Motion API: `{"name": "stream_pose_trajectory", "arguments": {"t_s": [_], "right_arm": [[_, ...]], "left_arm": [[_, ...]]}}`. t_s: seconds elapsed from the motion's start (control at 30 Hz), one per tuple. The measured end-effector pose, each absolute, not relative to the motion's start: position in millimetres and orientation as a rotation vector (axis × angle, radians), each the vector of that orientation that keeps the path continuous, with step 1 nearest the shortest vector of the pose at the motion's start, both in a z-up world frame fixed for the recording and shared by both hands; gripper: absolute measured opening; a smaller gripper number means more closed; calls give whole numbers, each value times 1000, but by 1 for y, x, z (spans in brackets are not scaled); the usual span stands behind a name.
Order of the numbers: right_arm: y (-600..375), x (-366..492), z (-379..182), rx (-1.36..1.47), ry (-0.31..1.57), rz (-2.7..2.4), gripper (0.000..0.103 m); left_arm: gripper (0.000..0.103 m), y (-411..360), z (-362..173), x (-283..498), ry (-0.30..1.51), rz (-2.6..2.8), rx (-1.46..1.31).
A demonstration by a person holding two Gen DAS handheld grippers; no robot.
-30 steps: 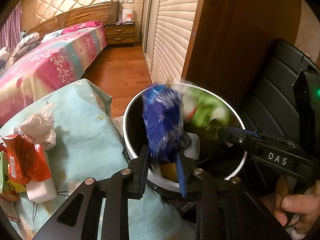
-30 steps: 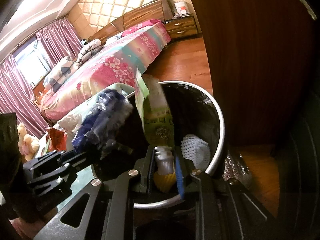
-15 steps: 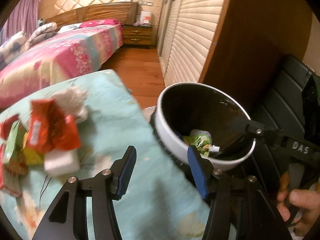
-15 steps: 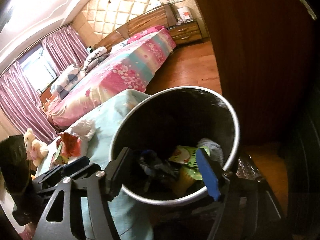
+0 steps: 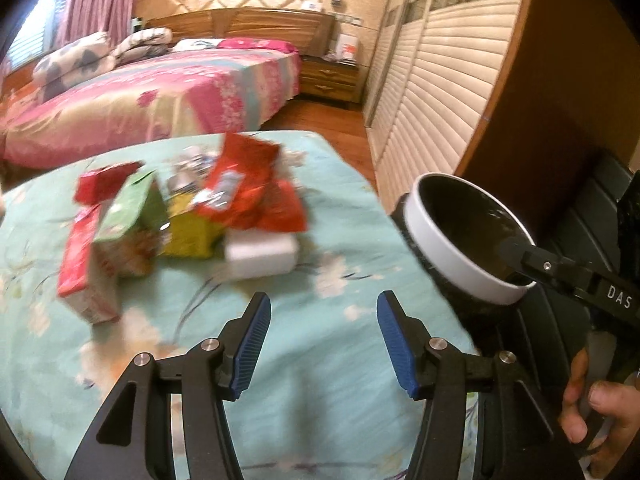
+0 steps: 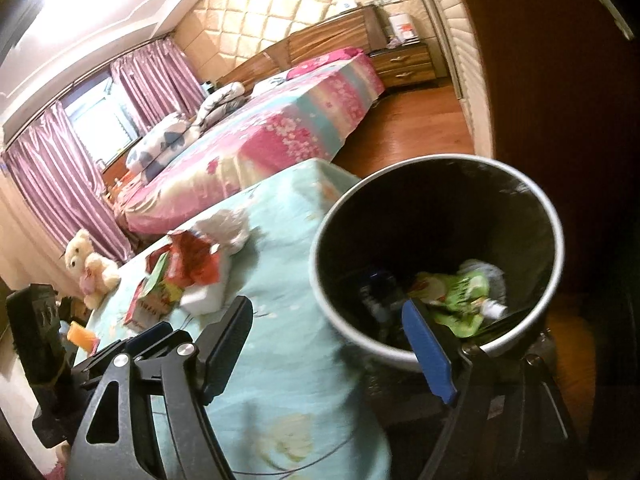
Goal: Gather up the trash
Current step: 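Move both open tools back toward the remaining trash on the table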
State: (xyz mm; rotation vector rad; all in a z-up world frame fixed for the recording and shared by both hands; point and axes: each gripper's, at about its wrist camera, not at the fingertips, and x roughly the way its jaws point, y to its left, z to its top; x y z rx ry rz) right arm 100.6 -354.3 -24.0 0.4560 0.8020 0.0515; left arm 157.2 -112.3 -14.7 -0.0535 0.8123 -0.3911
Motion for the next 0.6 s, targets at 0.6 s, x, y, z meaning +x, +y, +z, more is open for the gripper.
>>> {"name": "stream_pose_trajectory", "arguments": {"t_s": [0.6], "right_arm": [[-267,114,-42,415,865,202,79]], "left_arm": [[55,-23,-18,136,834,-224,-138]]}}
